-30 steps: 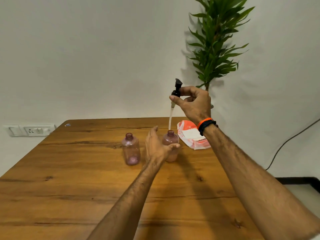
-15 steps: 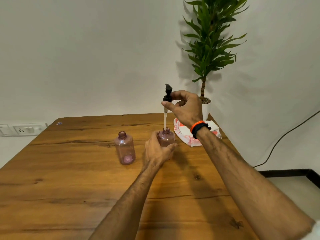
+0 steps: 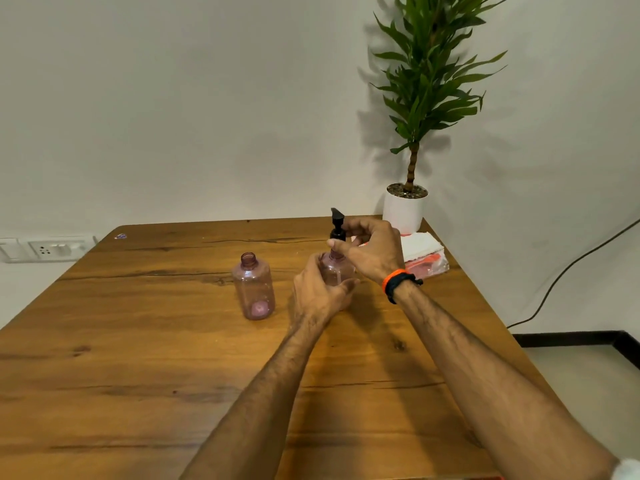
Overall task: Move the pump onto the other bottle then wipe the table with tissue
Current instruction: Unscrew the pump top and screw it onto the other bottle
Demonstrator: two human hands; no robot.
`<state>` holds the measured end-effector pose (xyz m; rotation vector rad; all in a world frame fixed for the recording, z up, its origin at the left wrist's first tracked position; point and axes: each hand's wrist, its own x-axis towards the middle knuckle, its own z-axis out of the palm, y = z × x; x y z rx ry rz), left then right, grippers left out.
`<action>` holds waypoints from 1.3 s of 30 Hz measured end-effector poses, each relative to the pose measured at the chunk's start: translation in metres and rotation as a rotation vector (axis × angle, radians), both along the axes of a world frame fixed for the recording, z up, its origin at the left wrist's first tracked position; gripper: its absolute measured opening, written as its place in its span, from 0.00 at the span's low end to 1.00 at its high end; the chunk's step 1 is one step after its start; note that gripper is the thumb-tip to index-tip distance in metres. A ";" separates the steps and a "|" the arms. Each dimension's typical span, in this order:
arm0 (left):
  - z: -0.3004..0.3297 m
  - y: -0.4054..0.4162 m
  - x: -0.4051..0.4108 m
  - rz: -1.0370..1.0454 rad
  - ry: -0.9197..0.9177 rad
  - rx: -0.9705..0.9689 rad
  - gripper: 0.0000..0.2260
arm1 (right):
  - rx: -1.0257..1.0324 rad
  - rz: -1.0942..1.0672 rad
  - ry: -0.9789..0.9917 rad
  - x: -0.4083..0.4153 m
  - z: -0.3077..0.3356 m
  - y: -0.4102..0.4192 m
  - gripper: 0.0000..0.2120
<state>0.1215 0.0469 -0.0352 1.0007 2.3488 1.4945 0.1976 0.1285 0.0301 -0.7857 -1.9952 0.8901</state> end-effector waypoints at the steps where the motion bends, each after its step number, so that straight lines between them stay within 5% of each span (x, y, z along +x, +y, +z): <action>1: 0.000 0.000 0.000 0.001 -0.006 -0.003 0.29 | -0.003 -0.001 -0.021 0.000 -0.003 0.000 0.13; 20: -0.001 0.002 -0.005 -0.006 0.000 -0.036 0.30 | -0.036 -0.002 -0.130 -0.003 -0.009 0.006 0.17; 28: -0.003 0.002 -0.006 -0.018 -0.006 -0.034 0.29 | -0.168 0.171 -0.116 0.003 -0.011 0.013 0.17; 35: -0.006 0.002 -0.006 -0.009 0.017 -0.030 0.28 | -0.117 -0.012 -0.087 -0.006 -0.015 0.003 0.20; 39: -0.005 0.002 -0.006 -0.014 0.012 -0.030 0.31 | -0.174 0.079 -0.092 -0.003 -0.015 0.005 0.21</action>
